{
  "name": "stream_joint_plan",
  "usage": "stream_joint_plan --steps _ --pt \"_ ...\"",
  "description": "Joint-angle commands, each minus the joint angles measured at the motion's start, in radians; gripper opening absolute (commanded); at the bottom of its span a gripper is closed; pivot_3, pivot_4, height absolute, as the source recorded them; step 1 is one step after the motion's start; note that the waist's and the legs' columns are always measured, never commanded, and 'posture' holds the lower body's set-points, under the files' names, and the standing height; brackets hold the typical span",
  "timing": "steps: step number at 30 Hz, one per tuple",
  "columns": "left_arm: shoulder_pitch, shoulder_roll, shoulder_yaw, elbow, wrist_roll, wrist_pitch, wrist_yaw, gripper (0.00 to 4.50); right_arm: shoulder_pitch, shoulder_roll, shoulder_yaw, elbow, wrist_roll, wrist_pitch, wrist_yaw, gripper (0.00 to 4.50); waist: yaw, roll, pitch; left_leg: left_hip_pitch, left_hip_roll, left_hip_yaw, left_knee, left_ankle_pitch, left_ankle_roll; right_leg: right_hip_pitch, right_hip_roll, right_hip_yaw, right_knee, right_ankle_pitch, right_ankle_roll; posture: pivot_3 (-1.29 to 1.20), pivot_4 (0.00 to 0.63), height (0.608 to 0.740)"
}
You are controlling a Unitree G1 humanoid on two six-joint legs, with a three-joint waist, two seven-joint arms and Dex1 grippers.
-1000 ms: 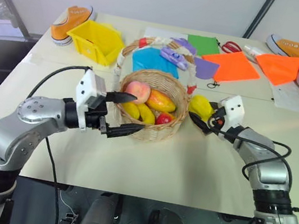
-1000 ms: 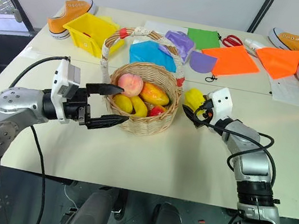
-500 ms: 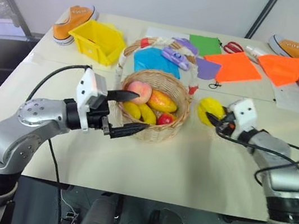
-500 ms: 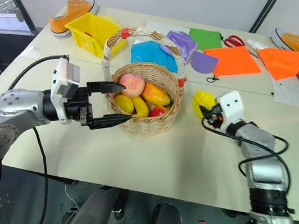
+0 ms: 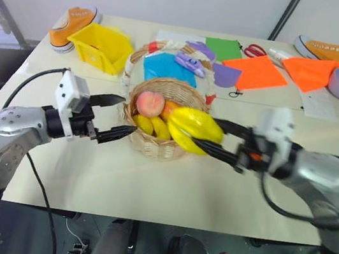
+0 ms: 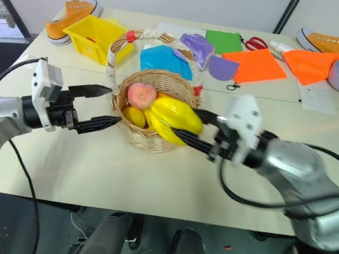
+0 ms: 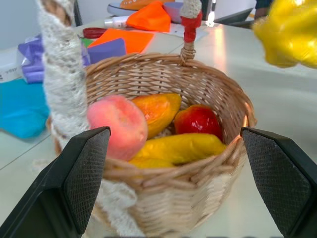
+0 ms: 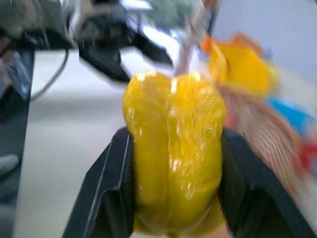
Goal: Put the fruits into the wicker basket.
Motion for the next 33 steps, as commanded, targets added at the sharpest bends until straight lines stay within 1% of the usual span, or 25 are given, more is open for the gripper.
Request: stream_joint_plan --steps 1,3,4,5,6,7,9,10,12,14,16,18,20,22,24,25,27,30,33 --pt "0.01 0.008 0.034 -0.043 -0.015 -0.005 0.005 4.5 -0.114 0.094 0.159 0.1 -0.147 0.001 -0.099 1.77 -0.001 0.0 0.0 0.0 0.0 0.0 0.0 0.0 0.0 -0.001 0.0 0.0 0.001 0.0 0.0 0.0 0.15 0.729" --pt "0.02 0.002 0.029 -0.06 -0.013 -0.003 0.017 4.5 -0.136 0.126 0.198 0.134 -0.189 -0.023 -0.098 2.59 0.007 0.0 0.0 -0.002 -0.001 0.001 -0.001 0.003 -0.004 0.0 0.0 0.001 0.001 0.0 0.0 0.0 0.15 0.729" --pt "0.024 -0.001 0.029 -0.07 -0.016 0.0 0.024 4.5 -0.141 0.134 0.206 0.141 -0.211 -0.039 -0.101 2.9 0.008 0.0 0.0 -0.002 -0.002 0.001 0.0 0.004 -0.006 0.0 0.0 0.0 0.001 0.0 0.0 0.0 0.15 0.729" --pt "0.028 -0.003 0.031 -0.079 -0.02 0.004 0.032 4.5 -0.14 0.134 0.204 0.14 -0.222 -0.053 -0.097 3.43 0.007 0.0 0.0 -0.002 -0.003 0.001 0.0 0.004 -0.006 0.0 -0.001 0.0 0.001 0.0 0.0 0.0 0.15 0.729" --pt "0.032 -0.004 0.033 -0.088 -0.024 0.007 0.038 4.5 -0.133 0.127 0.195 0.128 -0.224 -0.065 -0.086 3.84 0.006 -0.001 0.0 -0.003 -0.003 0.001 0.0 0.004 -0.005 0.002 -0.001 0.001 0.001 0.001 0.001 0.0 0.15 0.729" --pt "0.037 -0.003 0.035 -0.094 -0.027 0.009 0.042 4.5 -0.12 0.117 0.182 0.111 -0.219 -0.071 -0.072 4.48 0.005 -0.001 0.0 -0.005 -0.004 0.001 0.0 0.004 -0.005 0.0 -0.001 0.001 0.001 0.001 0.002 0.0 0.15 0.729" --pt "0.044 -0.004 0.039 -0.104 -0.032 0.014 0.048 4.5 -0.071 0.068 0.124 0.065 -0.18 -0.078 -0.018 4.48 0.006 -0.001 0.0 -0.006 -0.004 0.001 0.001 0.004 -0.005 0.0 -0.001 0.002 0.001 0.002 0.003 0.0 0.15 0.729" --pt "0.047 -0.004 0.039 -0.108 -0.033 0.016 0.05 4.5 -0.046 0.041 0.074 0.047 -0.145 -0.07 0.006 4.48 0.006 -0.001 0.0 -0.006 -0.004 0.001 0.001 0.004 -0.005 0.0 -0.001 0.002 0.001 0.002 0.003 0.0 0.15 0.729" --pt "0.049 -0.004 0.038 -0.112 -0.035 0.018 0.053 4.5 -0.015 0.014 -0.011 0.03 -0.079 -0.042 0.023 4.48 0.004 -0.001 0.0 -0.004 -0.003 0.001 0.001 0.003 -0.004 0.002 -0.001 0.002 0.0 0.002 0.003 0.0 0.15 0.729" --pt "0.047 -0.005 0.034 -0.119 -0.042 0.023 0.054 4.5 0.018 -0.008 -0.127 0.022 0.033 0.009 0.036 4.48 0.003 -0.001 0.0 -0.003 -0.003 0.002 0.001 0.001 0.0 0.002 0.0 0.002 0.0 0.002 0.003 0.0 0.15 0.729" --pt "0.04 -0.01 0.026 -0.12 -0.049 0.027 0.054 4.5 0.05 -0.026 -0.194 0.023 0.081 0.025 0.044 4.48 0.002 -0.001 0.0 0.0 -0.002 0.002 0.001 0.0 0.001 0.003 0.0 0.003 0.001 0.002 0.003 0.0 0.15 0.729" --pt "0.036 -0.012 0.019 -0.118 -0.052 0.028 0.052 4.5 0.065 -0.033 -0.21 0.031 0.089 0.029 0.04 4.48 0.002 -0.001 0.0 0.002 -0.001 0.002 0.0 0.0 0.001 0.005 0.0 0.003 0.0 0.002 0.003 0.0 0.15 0.729" --pt "0.021 -0.015 -0.003 -0.107 -0.042 0.023 0.044 4.5 0.053 -0.031 -0.161 0.101 -0.003 -0.001 0.005 4.48 0.0 -0.001 0.0 0.002 -0.001 0.003 0.0 0.0 0.001 0.004 0.0 0.004 0.001 0.002 0.003 0.0 0.15 0.729" --pt "0.004 -0.019 -0.023 -0.096 -0.029 0.019 0.035 4.5 0.006 0.011 -0.101 0.2 -0.091 -0.062 -0.033 4.48 0.0 -0.001 0.0 0.002 -0.001 0.003 0.0 0.0 0.001 0.004 0.0 0.004 0.001 0.002 0.003 0.0 0.15 0.729" --pt "-0.009 -0.024 -0.035 -0.089 -0.022 0.016 0.034 4.5 -0.052 0.079 -0.07 0.297 -0.124 -0.099 -0.062 4.48 -0.002 0.0 0.0 0.002 -0.001 0.004 0.0 0.0 0.001 0.003 0.0 0.006 0.001 0.002 0.003 0.0 0.15 0.729" --pt "-0.013 -0.027 -0.041 -0.087 -0.018 0.014 0.034 4.5 -0.071 0.101 -0.055 0.336 -0.146 -0.119 -0.067 4.24 -0.002 0.0 0.0 0.001 -0.001 0.005 0.0 0.0 0.001 0.002 0.0 0.007 0.002 0.002 0.003 0.0 0.15 0.729" --pt "-0.02 -0.032 -0.049 -0.089 -0.011 0.012 0.036 4.5 -0.092 0.132 -0.035 0.388 -0.175 -0.147 -0.07 3.57 -0.001 0.0 0.0 0.001 -0.001 0.006 0.0 0.003 -0.003 0.001 0.001 0.007 0.002 0.002 0.003 0.0 0.15 0.729" --pt "-0.025 -0.037 -0.05 -0.099 -0.01 0.014 0.042 4.5 -0.094 0.154 -0.039 0.407 -0.186 -0.163 -0.075 2.09 0.005 -0.001 0.0 0.0 -0.002 0.007 -0.001 0.004 -0.005 0.001 0.001 0.007 0.002 0.002 0.003 0.0 0.15 0.729" --pt "-0.02 -0.038 -0.044 -0.111 -0.011 0.016 0.048 4.5 -0.069 0.147 -0.087 0.371 -0.168 -0.157 -0.087 0.5 0.004 -0.001 0.0 -0.001 -0.002 0.007 -0.001 0.004 -0.005 0.001 0.0 0.007 0.002 0.002 0.003 0.0 0.15 0.729"
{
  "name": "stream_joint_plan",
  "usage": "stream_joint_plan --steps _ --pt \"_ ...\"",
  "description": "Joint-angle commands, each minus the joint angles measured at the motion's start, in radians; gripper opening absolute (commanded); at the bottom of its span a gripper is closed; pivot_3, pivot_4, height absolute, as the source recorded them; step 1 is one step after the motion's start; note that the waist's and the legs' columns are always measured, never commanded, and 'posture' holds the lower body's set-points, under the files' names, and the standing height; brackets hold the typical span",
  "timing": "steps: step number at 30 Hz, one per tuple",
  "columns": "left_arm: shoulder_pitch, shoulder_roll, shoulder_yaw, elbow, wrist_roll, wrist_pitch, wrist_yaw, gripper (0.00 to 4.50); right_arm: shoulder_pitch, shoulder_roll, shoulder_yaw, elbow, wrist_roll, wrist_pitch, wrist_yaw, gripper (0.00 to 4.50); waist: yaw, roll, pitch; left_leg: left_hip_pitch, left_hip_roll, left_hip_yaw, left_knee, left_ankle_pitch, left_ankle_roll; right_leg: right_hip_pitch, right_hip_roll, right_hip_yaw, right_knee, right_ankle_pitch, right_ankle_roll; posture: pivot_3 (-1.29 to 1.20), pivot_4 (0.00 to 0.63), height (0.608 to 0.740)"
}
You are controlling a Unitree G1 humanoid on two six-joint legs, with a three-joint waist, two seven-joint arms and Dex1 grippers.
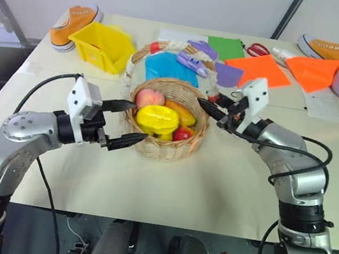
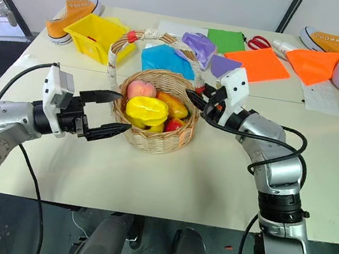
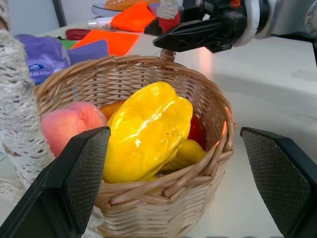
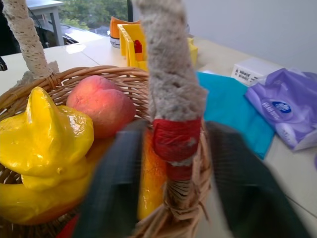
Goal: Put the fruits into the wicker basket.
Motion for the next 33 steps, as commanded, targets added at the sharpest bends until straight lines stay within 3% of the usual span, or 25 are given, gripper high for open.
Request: stream_joint_plan --steps 1,5,11,18,19,21,25,33 --pt "-0.005 -0.001 0.017 -0.032 -0.003 -0.017 0.007 4.5 0.022 -0.02 -0.101 -0.076 0.024 -0.013 -0.023 0.03 0.0 0.0 0.0 0.0 0.0 0.0 0.0 0.0 0.0 0.0 0.0 0.0 0.0 0.0 0.0 0.0 0.15 0.729" --pt "0.003 -0.007 0.011 -0.037 0.002 -0.023 0.012 4.5 0.08 -0.09 -0.266 -0.089 0.021 -0.014 -0.075 0.03 0.002 0.0 0.0 0.0 0.0 0.0 0.001 0.0 0.0 0.0 -0.001 0.0 0.0 0.0 0.0 0.0 0.15 0.729" --pt "-0.033 -0.022 -0.018 -0.001 0.02 -0.037 -0.006 4.5 0.147 -0.215 -0.511 0.075 -0.054 -0.078 -0.176 0.03 0.002 0.0 0.0 0.001 0.0 0.001 0.001 -0.001 0.001 0.0 0.0 0.001 0.0 0.0 0.001 0.0 0.15 0.729" --pt "-0.086 -0.035 -0.058 0.041 0.05 -0.056 -0.033 4.5 0.167 -0.29 -0.59 0.315 -0.152 -0.177 -0.266 0.03 -0.007 0.001 0.0 0.002 0.001 0.006 0.0 0.0 0.001 -0.001 0.0 0.004 0.0 0.001 0.001 0.0 0.15 0.729" --pt "-0.092 -0.037 -0.056 0.043 0.049 -0.054 -0.03 4.5 0.165 -0.289 -0.591 0.321 -0.148 -0.178 -0.267 1.06 -0.008 0.001 0.0 0.003 0.002 0.007 0.0 0.0 0.001 -0.001 0.0 0.005 0.001 0.001 0.001 0.0 0.15 0.729" --pt "-0.098 -0.04 -0.051 0.046 0.05 -0.052 -0.022 4.5 0.167 -0.287 -0.594 0.32 -0.142 -0.18 -0.27 1.83 -0.009 0.001 0.0 0.003 0.002 0.008 0.0 0.0 0.001 -0.002 0.001 0.007 0.002 0.001 0.001 0.0 0.15 0.729" --pt "-0.077 -0.048 -0.042 0.068 0.079 -0.06 0.011 4.5 0.244 -0.269 -0.617 0.266 -0.139 -0.191 -0.271 3.94 -0.003 0.001 0.0 0.003 0.003 0.01 0.0 0.0 0.001 -0.002 0.001 0.008 0.002 0.001 0.001 0.0 0.15 0.729" --pt "0.062 -0.118 0.043 0.206 0.208 -0.204 0.143 4.5 0.626 -0.153 -0.715 0.02 0.018 -0.275 -0.047 3.94 0.002 0.002 -0.001 0.003 0.003 0.011 0.001 -0.005 0.009 -0.001 -0.001 0.008 0.0 0.001 0.002 0.0 0.15 0.729"
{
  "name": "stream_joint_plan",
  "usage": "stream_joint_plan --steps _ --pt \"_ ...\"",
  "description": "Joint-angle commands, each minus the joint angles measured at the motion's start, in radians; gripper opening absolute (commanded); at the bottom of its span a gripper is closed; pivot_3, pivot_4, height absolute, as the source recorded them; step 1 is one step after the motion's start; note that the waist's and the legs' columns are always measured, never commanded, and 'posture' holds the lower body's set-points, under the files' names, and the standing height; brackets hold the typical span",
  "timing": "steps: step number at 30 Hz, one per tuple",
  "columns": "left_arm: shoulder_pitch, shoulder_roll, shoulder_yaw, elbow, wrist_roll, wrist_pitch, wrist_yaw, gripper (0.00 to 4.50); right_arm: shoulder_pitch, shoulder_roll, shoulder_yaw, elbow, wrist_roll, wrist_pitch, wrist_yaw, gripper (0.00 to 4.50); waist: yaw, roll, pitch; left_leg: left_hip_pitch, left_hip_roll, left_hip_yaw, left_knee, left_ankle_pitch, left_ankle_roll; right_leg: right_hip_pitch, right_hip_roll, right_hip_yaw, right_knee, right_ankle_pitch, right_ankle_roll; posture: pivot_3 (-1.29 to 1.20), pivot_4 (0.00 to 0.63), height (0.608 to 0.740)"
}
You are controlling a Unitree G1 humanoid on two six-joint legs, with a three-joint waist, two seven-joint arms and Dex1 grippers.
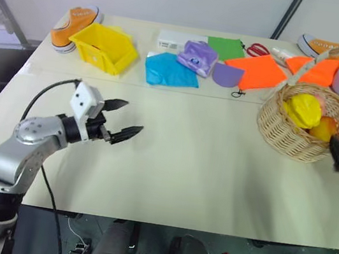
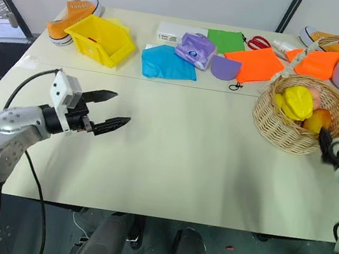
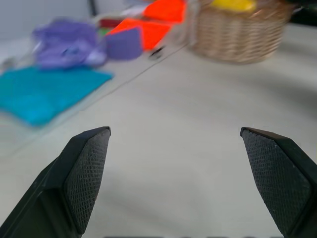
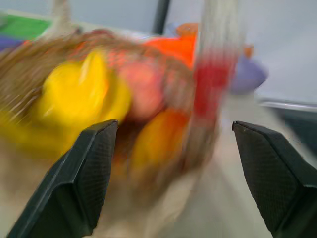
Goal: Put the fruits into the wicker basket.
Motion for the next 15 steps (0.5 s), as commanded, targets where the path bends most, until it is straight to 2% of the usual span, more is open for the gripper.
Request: stream_joint_plan --steps 1,7,11,15 --pt "0.048 -0.03 0.084 0.055 0.056 -0.102 0.064 4.5 0.146 0.009 -0.025 -0.155 0.063 -0.049 0.134 3.94 -0.002 0.0 0.0 0.0 0.0 0.0 0.0 -0.001 0.002 0.0 0.0 0.0 0.0 0.0 0.001 0.0 0.15 0.729" --pt "0.132 -0.064 0.112 0.159 0.147 -0.216 0.124 4.5 0.27 0.013 0.135 -0.38 0.163 0.02 0.27 3.94 -0.017 0.002 -0.001 0.003 0.004 0.004 0.0 -0.003 0.001 -0.001 0.001 0.004 0.0 0.001 0.0 0.0 0.15 0.729" --pt "0.197 -0.094 0.13 0.2 0.185 -0.275 0.163 4.5 0.186 0.055 0.321 -0.41 0.111 0.016 0.246 3.94 -0.017 0.0 -0.002 0.003 0.006 0.005 0.0 -0.004 -0.001 -0.003 0.001 0.004 -0.001 0.002 0.0 0.0 0.15 0.729" --pt "0.232 -0.111 0.152 0.183 0.178 -0.283 0.185 4.5 0.106 0.095 0.428 -0.368 0.082 0.004 0.237 3.94 -0.013 0.0 -0.002 0.001 0.006 0.006 0.0 -0.004 -0.001 -0.005 0.0 0.004 -0.001 0.002 -0.001 0.0 0.15 0.729"
